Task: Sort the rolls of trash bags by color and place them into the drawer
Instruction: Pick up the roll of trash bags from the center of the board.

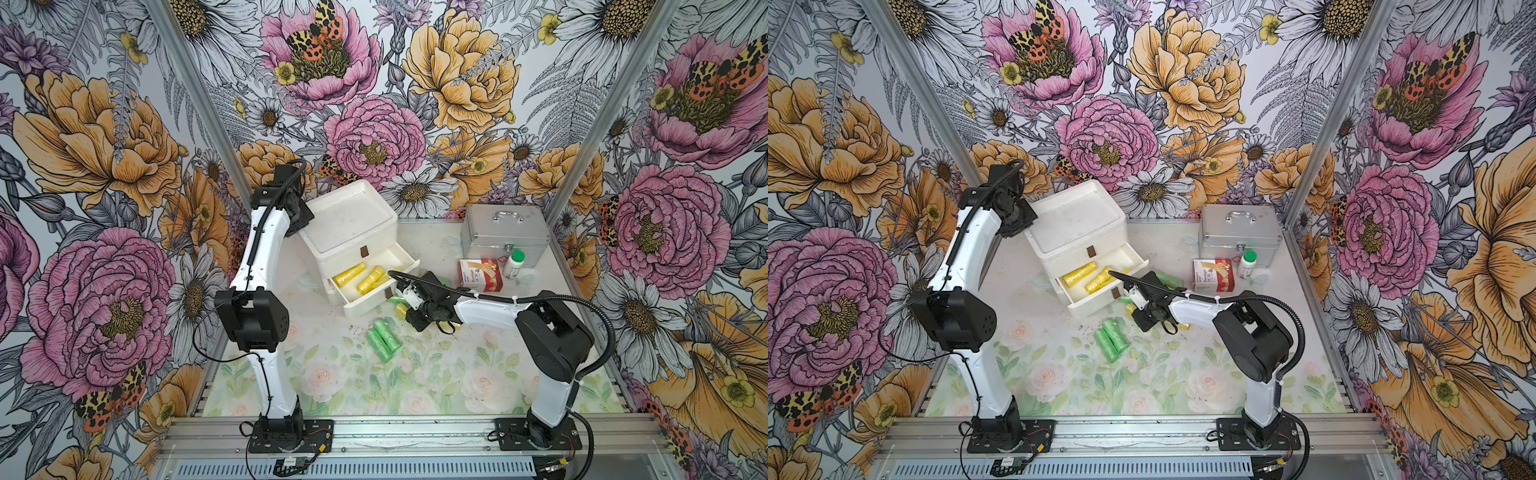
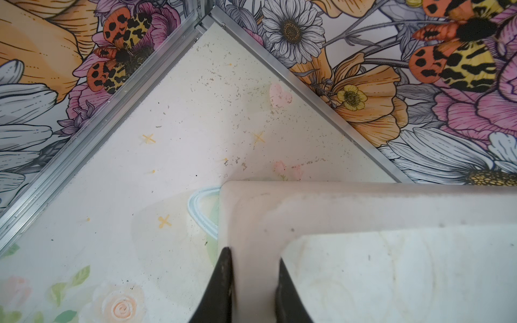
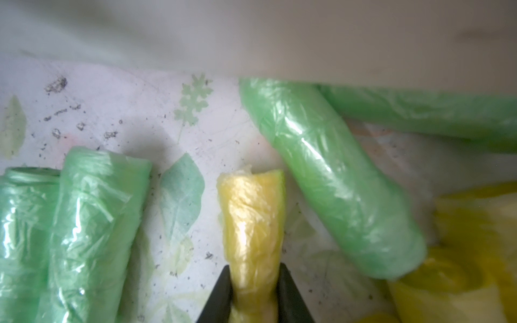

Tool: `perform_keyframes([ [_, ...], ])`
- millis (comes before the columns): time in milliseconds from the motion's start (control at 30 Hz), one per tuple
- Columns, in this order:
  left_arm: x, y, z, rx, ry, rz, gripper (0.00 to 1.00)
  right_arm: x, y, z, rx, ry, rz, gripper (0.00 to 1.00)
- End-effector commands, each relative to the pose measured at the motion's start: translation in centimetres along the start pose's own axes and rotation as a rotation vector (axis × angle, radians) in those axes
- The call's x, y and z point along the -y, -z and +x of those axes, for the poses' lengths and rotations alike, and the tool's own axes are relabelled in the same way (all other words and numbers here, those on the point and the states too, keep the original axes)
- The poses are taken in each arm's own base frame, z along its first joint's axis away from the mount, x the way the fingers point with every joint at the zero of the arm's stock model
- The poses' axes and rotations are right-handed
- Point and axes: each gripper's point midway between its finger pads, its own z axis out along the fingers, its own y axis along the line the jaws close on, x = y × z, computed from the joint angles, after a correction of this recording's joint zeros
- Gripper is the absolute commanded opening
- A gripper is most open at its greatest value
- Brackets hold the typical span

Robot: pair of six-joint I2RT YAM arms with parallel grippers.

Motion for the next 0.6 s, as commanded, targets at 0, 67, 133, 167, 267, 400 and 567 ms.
perform_keyframes([
  [0,5.8,-5.0,7.6,-0.343,0.116,0.198,0.0,-0.6,0.7,1.1,-0.014,-0.022,-0.015,0.22],
  [67,5.8,-4.9,7.5,-0.341,0.117,0.198,0.0,-1.1,2.4,0.4,0.009,-0.041,-0.027,0.21],
  [133,5.6,-4.9,7.5,-0.34,0.117,0.195,0.0,-1.5,4.7,-0.5,0.034,-0.06,-0.033,0.2],
  [167,5.6,-4.9,7.5,-0.34,0.118,0.194,0.0,-1.8,6.0,-0.9,0.05,-0.066,-0.039,0.2],
  [267,5.5,-5.0,7.4,-0.34,0.12,0.194,0.0,-2.9,9.3,-1.8,0.076,-0.056,-0.077,0.19],
  [400,5.7,-5.0,7.3,-0.34,0.126,0.199,0.0,-3.9,12.2,-2.7,0.1,-0.047,-0.121,0.19],
  [567,5.9,-4.6,7.0,-0.333,0.127,0.209,0.0,-5.0,15.8,-7.1,0.216,-0.121,-0.184,0.18],
])
